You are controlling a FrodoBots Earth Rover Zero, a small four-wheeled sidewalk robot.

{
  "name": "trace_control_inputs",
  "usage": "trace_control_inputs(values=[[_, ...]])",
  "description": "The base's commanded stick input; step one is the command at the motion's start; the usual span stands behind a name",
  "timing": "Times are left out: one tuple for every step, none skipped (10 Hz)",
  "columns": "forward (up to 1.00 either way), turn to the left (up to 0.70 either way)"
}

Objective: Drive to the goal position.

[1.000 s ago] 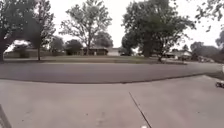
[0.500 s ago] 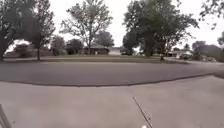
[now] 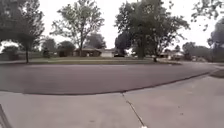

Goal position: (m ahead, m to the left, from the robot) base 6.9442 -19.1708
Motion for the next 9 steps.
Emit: trace_control_inputs(values=[[0.7,0.0],[0.7,0.0],[0.7,0.0],[0.7,0.0],[0.7,0.0],[0.7,0.0],[0.7,0.0],[0.7,0.0],[0.7,0.0]])
